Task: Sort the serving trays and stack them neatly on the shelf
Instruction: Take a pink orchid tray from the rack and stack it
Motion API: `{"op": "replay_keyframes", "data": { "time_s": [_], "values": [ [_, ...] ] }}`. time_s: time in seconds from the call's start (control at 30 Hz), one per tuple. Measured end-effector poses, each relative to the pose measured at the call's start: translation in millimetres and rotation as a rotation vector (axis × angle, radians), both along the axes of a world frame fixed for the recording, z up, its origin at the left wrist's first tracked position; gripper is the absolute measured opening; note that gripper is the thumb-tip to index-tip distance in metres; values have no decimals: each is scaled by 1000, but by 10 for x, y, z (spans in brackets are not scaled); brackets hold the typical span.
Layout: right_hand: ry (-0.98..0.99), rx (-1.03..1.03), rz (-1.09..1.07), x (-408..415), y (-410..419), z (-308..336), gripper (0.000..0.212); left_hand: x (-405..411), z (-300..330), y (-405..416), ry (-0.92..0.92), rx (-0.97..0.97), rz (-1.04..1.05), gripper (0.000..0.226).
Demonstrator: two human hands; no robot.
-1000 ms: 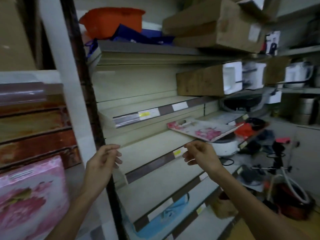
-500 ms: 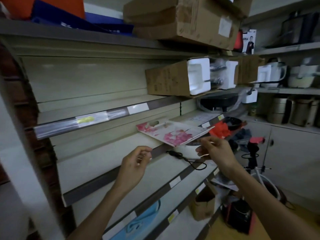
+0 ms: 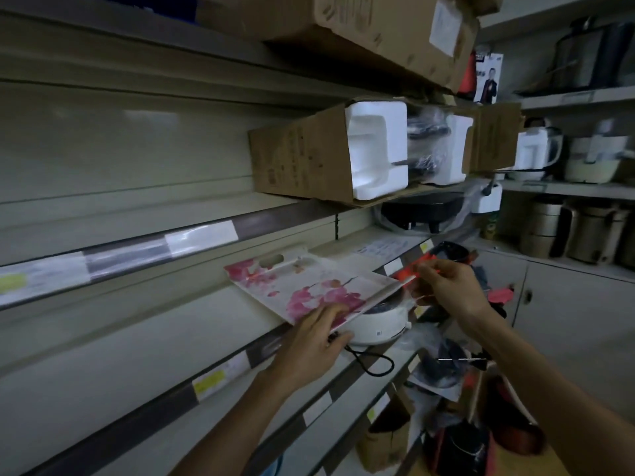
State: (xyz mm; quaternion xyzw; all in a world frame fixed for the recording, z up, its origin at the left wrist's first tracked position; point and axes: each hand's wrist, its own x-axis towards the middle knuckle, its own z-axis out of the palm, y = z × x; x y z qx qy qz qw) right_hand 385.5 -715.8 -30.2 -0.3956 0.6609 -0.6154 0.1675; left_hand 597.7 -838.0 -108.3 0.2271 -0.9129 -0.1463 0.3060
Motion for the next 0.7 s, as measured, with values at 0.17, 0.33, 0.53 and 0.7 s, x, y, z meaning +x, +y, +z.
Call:
{"op": "replay_keyframes", "data": {
  "time_s": [0.17,0.33,0.53,0.7],
  "values": [
    [6,28,6,-316,-323,-28,19,-148,-29,-176,7,-93,-41,27],
    [69,48,-45,-733,-616,-100,18,-146,45,-209,9,-214,-71,31],
    [10,159,-46,-1235,-970,-133,18,-84,437,-200,140,-114,7,30],
    [-260,256,186,-1228,-1334,-128,17,5,760,-142,163,-157,52,29]
  ]
}}
